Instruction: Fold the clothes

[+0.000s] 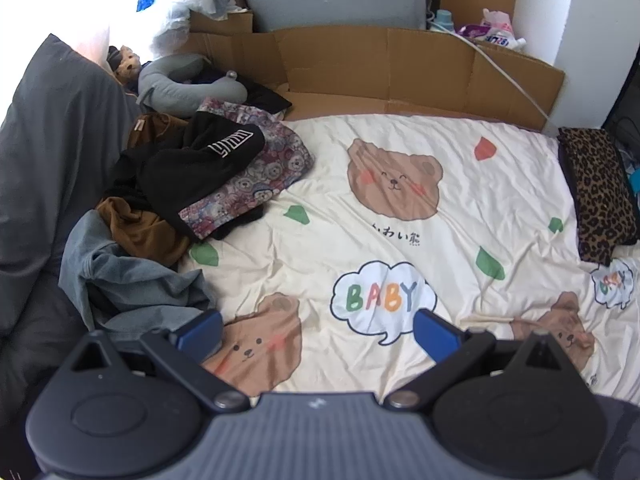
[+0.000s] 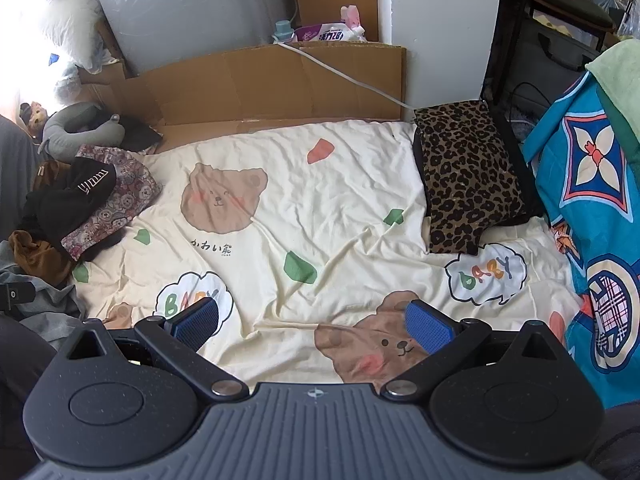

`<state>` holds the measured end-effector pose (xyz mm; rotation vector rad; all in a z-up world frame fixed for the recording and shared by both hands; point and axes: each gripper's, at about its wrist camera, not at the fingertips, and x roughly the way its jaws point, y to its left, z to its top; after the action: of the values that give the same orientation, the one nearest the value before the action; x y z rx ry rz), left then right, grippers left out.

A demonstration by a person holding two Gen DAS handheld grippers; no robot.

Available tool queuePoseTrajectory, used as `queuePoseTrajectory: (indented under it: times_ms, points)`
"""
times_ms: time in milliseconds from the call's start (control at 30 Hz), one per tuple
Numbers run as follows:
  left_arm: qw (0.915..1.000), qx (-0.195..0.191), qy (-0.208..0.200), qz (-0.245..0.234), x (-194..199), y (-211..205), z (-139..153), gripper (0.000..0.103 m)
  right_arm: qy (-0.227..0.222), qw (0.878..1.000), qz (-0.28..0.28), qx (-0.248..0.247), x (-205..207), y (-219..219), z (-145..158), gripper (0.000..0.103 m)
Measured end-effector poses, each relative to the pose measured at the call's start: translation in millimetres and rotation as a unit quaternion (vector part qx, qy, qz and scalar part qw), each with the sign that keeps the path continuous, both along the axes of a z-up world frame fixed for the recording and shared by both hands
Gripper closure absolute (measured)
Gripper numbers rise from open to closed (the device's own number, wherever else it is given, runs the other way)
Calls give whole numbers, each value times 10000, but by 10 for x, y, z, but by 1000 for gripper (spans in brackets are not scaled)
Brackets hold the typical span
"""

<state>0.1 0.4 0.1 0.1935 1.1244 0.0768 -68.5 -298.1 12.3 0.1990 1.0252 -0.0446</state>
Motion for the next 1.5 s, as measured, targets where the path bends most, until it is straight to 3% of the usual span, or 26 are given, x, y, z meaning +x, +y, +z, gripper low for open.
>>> queuePoseTrajectory:
  times_ms: [900,1500]
  points:
    - [10000,-29,-21,31,3,-9,10,1,-59,9999,-27,-81,-16,-17,12,0]
    - [9995,-318,54,19,2,-44,-5,1,-25,9998,72,-190,29,55,-18,0]
